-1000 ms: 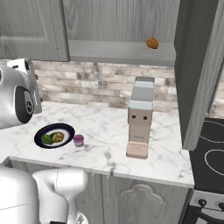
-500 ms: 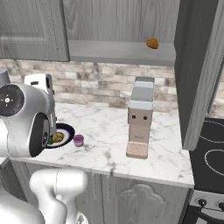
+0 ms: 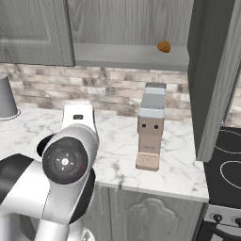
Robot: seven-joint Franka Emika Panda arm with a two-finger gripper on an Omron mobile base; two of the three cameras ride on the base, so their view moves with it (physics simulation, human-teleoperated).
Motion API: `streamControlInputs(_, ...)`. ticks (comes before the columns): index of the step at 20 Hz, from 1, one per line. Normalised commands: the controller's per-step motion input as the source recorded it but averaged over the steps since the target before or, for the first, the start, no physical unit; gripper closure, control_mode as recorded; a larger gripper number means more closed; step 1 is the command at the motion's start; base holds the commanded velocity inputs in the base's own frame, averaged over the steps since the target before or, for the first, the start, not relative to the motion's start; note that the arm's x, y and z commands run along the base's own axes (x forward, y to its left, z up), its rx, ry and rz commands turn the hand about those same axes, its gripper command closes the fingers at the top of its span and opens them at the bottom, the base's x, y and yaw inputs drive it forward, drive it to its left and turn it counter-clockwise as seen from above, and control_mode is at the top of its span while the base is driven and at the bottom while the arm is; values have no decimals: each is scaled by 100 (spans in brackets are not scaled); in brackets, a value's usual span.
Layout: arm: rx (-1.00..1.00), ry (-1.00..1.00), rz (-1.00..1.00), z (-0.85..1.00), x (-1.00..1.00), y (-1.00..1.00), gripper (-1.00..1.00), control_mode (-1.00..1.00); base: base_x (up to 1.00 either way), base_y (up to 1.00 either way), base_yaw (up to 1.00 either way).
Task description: Pick the avocado and bread from the counter and place them on the plate. Then pick the jam from the cabinet and place it next to the plate. Lastly close the cabinet door.
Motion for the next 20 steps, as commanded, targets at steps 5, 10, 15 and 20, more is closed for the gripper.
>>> streamControlInputs(5,13,-40,-1,-52,-56,-50,-100,-100,0,0,0)
streamControlInputs(10,11,-37,-3,-45,-49,-38,-100,-100,0,0,0)
streamControlInputs(15,9,-27,0,-56,-24,-46,-100,-100,0,0,0)
streamControlInputs(20,10,-20,0,-56,-17,-47,-100,-100,0,0,0)
